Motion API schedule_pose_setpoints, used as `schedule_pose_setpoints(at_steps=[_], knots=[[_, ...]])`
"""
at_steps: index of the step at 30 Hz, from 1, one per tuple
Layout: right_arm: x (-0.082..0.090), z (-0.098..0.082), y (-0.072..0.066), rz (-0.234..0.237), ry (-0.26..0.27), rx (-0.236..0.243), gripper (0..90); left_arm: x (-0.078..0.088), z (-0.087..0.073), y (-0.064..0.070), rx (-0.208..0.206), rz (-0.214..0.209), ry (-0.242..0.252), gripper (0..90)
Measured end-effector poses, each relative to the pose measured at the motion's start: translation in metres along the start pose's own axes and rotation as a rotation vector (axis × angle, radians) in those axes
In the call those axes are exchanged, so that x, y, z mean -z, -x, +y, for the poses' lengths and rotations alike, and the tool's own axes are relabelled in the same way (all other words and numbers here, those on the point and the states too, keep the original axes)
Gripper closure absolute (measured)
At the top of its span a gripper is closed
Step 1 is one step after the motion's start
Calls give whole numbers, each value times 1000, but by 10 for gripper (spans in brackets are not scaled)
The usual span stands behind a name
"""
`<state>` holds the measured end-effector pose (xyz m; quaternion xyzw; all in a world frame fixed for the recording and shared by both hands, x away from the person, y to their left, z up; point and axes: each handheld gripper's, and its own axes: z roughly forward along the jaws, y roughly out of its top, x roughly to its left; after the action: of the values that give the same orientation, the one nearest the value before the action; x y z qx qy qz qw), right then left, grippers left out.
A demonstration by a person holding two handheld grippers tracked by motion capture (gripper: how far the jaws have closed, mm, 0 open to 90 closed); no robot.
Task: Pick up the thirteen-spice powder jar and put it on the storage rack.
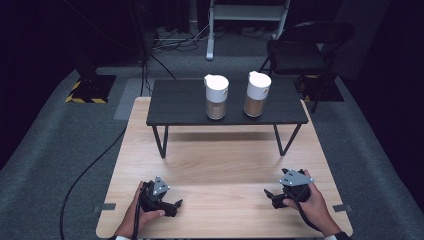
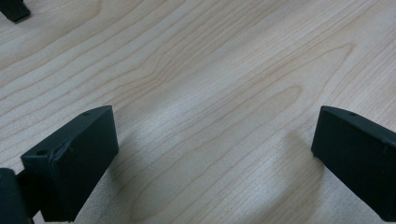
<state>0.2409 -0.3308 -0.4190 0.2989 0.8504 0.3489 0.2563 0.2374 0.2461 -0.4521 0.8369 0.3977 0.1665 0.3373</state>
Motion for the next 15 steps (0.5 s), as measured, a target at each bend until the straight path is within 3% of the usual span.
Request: schedule_pose_setpoints(at_steps=[4,15], knots=[[-4,-2,1,15,-18,-13,17,0,0,1,0,2,0,6],[-14,-3,-4,-6,-76,17,22,0,0,1,-2,-1,0,5]])
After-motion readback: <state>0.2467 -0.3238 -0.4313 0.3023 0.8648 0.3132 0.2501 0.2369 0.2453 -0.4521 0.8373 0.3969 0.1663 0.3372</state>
